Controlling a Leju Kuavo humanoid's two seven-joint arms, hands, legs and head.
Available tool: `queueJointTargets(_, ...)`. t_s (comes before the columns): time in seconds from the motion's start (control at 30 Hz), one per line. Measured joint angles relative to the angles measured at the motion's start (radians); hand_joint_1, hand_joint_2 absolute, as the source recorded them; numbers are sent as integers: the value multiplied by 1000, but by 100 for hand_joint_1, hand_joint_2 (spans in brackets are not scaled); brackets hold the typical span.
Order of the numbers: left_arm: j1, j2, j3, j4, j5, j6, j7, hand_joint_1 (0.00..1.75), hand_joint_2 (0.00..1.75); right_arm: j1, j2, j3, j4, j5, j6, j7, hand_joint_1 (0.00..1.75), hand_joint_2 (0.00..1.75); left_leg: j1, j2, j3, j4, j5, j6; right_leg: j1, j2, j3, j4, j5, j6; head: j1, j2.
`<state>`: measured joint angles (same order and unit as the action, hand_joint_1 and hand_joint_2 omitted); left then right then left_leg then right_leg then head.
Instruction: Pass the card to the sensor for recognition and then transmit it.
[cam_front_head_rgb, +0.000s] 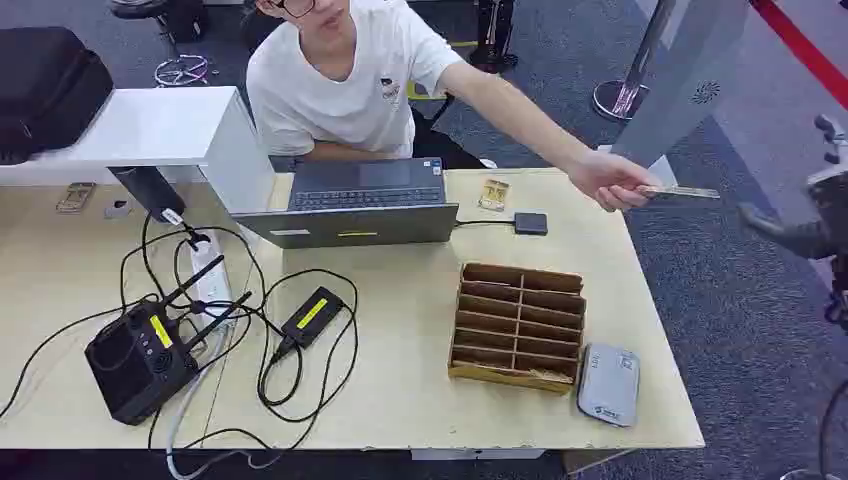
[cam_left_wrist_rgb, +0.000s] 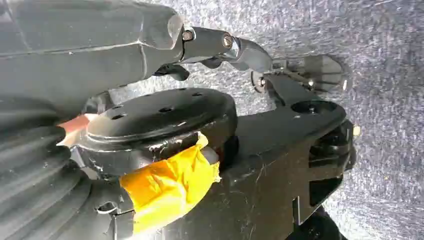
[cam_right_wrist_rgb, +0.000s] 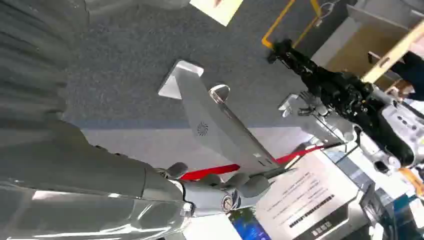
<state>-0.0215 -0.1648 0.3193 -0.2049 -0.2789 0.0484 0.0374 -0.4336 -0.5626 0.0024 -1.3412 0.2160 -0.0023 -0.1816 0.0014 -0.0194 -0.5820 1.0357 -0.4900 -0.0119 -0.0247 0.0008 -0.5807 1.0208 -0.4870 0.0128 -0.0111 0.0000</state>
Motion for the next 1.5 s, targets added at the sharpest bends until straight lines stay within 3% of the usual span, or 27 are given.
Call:
queueJointTargets(0.53,0,5,-35,0,-66,-10,-32,0,175,-138,178,309,159,431,-208,25,2,175,0,0,0,0,1,0,0,0,0,1,0,0,0,0)
queueJointTargets(0.57,0,5,-35,0,-71,-10,-33,0,175,-143,190,326,170,458,-223,29,175,175,0,0,0,0,1,0,0,0,0,1,0,0,0,0)
queueJointTargets(0.93,-1,5,-48,0,-122,-27,-34,0,175,-192,315,457,242,725,-378,42,175,175,1,0,1,0,2,-2,1,1,-1,1,0,0,0,0)
queueJointTargets(1.5,0,5,-49,0,-120,-41,-39,0,175,-203,340,483,248,733,-380,50,175,175,1,0,1,0,2,-2,1,0,-1,1,0,0,0,0)
